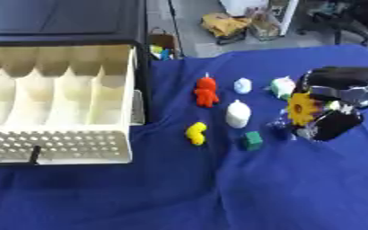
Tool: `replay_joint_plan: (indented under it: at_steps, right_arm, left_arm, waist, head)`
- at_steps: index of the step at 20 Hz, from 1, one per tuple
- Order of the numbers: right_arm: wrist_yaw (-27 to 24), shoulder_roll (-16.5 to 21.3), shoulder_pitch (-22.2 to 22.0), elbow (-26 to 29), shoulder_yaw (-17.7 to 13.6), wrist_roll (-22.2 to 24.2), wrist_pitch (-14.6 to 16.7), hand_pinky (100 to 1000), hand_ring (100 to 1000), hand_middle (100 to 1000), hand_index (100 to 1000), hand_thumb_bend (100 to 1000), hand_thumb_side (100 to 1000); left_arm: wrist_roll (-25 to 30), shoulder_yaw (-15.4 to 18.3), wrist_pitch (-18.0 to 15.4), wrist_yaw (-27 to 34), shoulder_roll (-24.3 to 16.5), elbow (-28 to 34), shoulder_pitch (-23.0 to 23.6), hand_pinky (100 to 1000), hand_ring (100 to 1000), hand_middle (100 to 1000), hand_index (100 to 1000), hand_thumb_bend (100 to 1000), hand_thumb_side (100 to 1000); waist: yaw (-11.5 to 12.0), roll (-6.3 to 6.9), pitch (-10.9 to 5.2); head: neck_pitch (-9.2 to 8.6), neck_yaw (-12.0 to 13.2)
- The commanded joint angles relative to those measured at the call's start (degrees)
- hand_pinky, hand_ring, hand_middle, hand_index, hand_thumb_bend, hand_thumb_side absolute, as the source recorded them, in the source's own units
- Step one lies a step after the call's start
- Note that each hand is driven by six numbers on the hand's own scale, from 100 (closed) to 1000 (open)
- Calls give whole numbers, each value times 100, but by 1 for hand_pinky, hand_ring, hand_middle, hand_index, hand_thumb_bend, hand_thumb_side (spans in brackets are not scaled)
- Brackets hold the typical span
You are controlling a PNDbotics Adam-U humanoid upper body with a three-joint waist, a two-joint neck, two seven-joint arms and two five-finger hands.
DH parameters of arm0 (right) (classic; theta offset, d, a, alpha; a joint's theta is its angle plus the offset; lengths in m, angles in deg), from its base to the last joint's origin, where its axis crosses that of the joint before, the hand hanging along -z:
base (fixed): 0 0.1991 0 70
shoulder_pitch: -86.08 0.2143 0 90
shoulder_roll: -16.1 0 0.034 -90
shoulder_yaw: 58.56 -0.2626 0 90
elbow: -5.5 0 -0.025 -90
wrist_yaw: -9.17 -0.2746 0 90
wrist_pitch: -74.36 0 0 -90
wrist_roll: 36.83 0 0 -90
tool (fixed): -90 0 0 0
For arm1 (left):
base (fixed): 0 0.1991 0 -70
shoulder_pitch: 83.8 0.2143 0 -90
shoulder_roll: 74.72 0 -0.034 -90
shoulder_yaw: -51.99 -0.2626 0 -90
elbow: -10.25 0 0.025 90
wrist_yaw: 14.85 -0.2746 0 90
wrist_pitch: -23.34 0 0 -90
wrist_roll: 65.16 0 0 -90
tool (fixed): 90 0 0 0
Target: Pick up objects from table and place into drawer.
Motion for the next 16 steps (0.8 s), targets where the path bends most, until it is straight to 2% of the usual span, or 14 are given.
replay_joint_plan:
  at_steps: [1, 7, 10, 16]
  right_arm:
    - [41, 194, 310, 298, -137, 9, 28, 710, 825, 454, 528, 100, 373]
    - [80, -80, 1094, 450, -26, 142, 108, 713, 827, 450, 526, 100, 389]
    - [73, -187, 1260, 451, -1, 176, 142, 716, 828, 444, 523, 100, 403]
    - [125, -915, 1996, 263, 89, 270, 198, 723, 827, 421, 506, 100, 428]
  left_arm:
    - [3, 5, 30, 11, -153, 74, -17, 451, 664, 605, 797, 258, 980]
    - [3, 0, 55, 31, -188, 74, 13, 451, 664, 605, 797, 256, 980]
    - [9, -12, 68, 41, -198, 74, 23, 451, 664, 605, 797, 256, 979]
    - [85, -91, 114, 135, -202, 74, 10, 451, 665, 605, 797, 255, 979]
  waist:
    - [18, -30, -134]
    - [81, -94, -205]
    - [126, -120, -239]
    - [406, -174, -305]
  head:
    - [-25, 32]
    - [-4, 87]
    - [0, 104]
    - [-12, 45]
